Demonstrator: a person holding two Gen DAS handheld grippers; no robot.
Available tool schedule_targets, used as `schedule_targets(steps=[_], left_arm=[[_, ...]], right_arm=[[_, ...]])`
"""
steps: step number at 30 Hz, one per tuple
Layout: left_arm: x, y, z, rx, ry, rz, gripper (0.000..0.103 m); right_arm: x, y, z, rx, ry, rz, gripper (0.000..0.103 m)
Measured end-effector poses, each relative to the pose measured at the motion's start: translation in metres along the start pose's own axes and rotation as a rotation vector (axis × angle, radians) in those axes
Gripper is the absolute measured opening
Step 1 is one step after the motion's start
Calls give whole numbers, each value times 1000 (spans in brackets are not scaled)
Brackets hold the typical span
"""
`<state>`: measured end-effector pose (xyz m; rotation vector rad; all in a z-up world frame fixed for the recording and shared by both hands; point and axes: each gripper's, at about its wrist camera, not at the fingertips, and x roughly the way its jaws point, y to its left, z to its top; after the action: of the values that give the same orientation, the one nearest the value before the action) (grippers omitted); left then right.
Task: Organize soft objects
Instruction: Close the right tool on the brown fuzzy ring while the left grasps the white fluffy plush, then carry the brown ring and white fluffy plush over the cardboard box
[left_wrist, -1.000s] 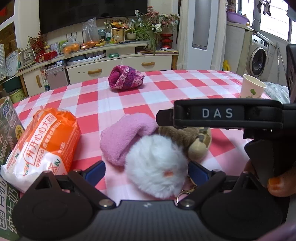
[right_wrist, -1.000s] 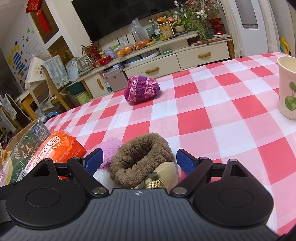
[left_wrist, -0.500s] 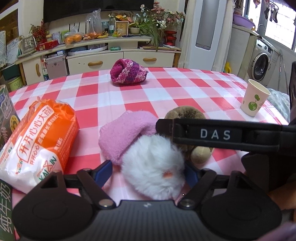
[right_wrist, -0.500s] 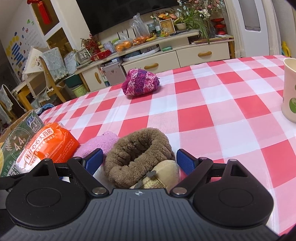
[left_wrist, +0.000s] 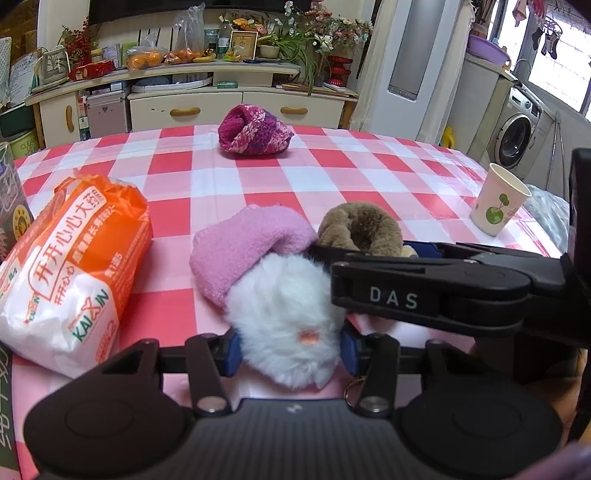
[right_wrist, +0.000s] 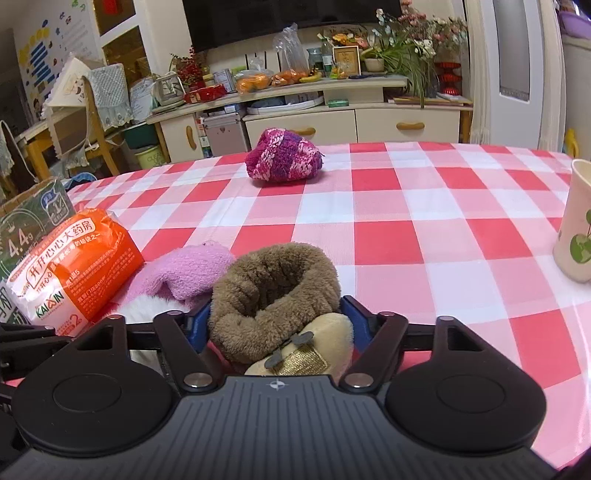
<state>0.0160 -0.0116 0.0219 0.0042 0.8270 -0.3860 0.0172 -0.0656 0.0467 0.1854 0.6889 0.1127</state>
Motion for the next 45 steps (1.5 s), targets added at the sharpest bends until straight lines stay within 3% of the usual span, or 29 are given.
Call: schedule_targets(steps=[5,11,28,45], left_arm=[[-4,4,-1,-6,-9,3,48],[-12,10,0,-21,-33,22,47],[-49,32,9,-54,-142,80,47],[-90,51,17,-74,-237,83,47]], right_arm=[[0,-1,1,2,-12,-3,67],[-4,-3,-2,8,-24,-18,59],[-23,6,-14,8,-34,-56,58],[-42,28,-15,16,-53,-48,58]])
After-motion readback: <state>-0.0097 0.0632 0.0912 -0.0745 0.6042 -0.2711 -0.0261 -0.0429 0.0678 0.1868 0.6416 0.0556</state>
